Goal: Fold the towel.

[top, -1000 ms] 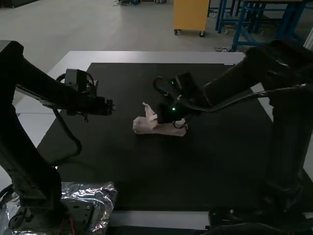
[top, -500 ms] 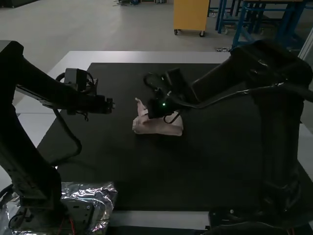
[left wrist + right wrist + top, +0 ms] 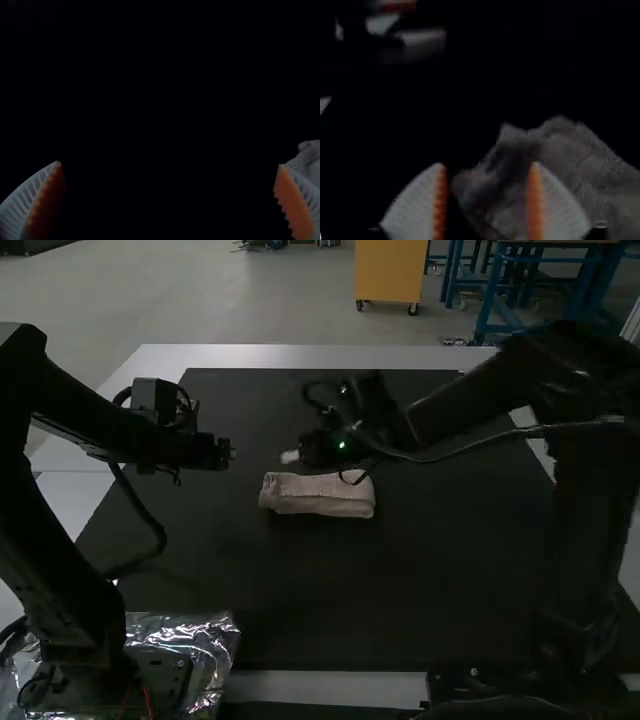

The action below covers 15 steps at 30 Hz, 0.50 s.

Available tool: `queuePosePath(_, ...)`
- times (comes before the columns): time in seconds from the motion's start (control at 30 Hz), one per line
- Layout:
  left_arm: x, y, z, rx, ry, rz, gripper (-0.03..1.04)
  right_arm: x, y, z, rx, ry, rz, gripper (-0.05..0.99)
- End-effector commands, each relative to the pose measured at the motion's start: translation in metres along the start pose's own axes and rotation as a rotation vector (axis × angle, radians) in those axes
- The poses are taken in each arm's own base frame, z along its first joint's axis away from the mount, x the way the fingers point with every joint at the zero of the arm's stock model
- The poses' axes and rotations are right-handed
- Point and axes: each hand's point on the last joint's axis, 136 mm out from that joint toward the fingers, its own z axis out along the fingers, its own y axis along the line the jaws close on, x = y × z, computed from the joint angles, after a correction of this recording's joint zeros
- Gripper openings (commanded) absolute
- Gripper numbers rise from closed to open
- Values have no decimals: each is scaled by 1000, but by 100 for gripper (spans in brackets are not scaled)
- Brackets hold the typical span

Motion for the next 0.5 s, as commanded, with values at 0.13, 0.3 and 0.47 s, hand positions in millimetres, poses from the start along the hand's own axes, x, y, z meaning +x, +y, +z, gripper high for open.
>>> queuePosePath(0.13,-18,0,-7,-11,-49,-5,97,22,-28,-7,41,14,47,-3)
queuePosePath(0.3,-45,3,-18,-37,-103,2,97,45,-37,6,44,45,61,-3)
queuePosePath(0.47,-75,2,-33,-41,-142,8,97,60,-46,19,47,56,72,-3)
